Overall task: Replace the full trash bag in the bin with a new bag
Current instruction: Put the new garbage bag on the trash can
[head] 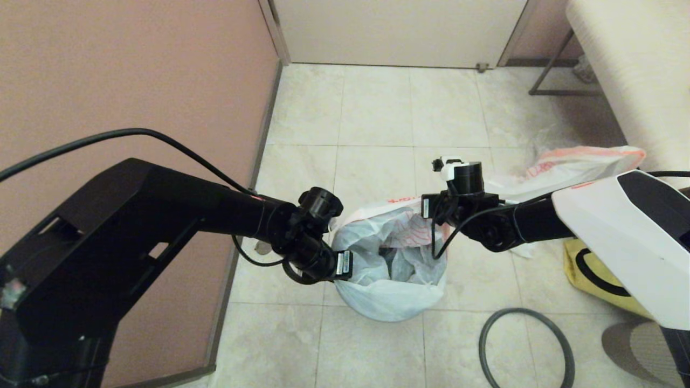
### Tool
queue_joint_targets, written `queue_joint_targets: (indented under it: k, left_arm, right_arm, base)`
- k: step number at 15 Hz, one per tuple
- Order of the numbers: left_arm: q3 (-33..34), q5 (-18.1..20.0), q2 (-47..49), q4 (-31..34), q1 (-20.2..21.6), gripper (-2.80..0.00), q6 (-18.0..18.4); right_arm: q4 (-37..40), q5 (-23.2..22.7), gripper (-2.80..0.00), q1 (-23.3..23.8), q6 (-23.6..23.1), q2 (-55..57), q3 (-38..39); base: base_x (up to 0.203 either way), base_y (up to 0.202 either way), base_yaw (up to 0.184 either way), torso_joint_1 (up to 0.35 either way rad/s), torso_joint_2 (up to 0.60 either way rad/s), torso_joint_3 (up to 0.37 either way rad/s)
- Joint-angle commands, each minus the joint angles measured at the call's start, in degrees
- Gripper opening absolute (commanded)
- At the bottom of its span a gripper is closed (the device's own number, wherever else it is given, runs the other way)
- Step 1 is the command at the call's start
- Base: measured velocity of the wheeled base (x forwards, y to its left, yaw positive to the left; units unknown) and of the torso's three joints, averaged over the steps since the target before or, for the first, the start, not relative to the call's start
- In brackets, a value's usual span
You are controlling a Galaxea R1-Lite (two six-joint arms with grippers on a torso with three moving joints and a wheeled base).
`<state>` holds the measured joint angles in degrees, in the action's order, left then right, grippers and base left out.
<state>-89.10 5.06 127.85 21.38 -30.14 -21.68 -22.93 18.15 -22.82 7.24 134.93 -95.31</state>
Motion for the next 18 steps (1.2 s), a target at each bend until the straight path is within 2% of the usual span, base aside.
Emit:
queue_joint_targets:
  k: [1,4,7,9,11,13,15,16,18]
  left_arm:
    - [0.5,0.0,0.0,0.3,-0.9,-2.80,0.1]
    - [0.8,0.0,0.0,0.1,-1.0,-2.80,0.1]
    - [1.5,0.3,-0.3,-1.2,-0.3,-2.80,0.6]
    - [1.7,0.3,-0.8,-1.3,0.1,-2.80,1.2]
    - [2.6,0.8,-2.3,-1.8,0.2,-2.80,1.3]
    - [6.3,2.7,-4.0,-5.9,0.5,-2.80,2.8]
    - [9.0,3.6,-4.9,-11.1,1.1,-2.80,5.0]
    - [9.5,4.3,-5.2,-11.6,1.4,-2.80,5.3]
    - [9.5,8.3,-4.8,-11.5,2.3,-2.80,5.4]
  right_arm:
    - [-0.1,-1.4,-2.80,0.4,0.1,1.3,-1.4]
    - [3.3,-5.1,-2.80,0.6,0.2,1.9,-2.7]
    - [7.0,-13.2,-2.80,0.7,5.7,0.0,-3.0]
    - [12.1,-21.0,-2.80,1.3,9.7,-4.0,-3.2]
    - [16.2,-23.5,-2.80,1.6,10.5,-4.9,-3.6]
    - [22.8,-29.0,-2.80,2.4,10.4,-5.6,-4.1]
    - [28.8,-31.8,-2.80,3.4,10.4,-6.1,-6.6]
    - [31.0,-32.2,-2.80,3.6,10.4,-5.7,-8.1]
    - [32.8,-33.0,-2.80,4.0,10.4,-4.6,-10.9]
  base:
    - [0.000,0.000,0.000,0.000,0.00,0.000]
    - [0.000,0.000,0.000,0.000,0.00,0.000]
    - [0.000,0.000,0.000,0.000,0.00,0.000]
    - [0.000,0.000,0.000,0.000,0.00,0.000]
    - [0.000,0.000,0.000,0.000,0.00,0.000]
    - [0.000,0.000,0.000,0.000,0.00,0.000]
    - [0.000,0.000,0.000,0.000,0.00,0.000]
    - [0.000,0.000,0.000,0.000,0.00,0.000]
    - [0.000,0.000,0.000,0.000,0.00,0.000]
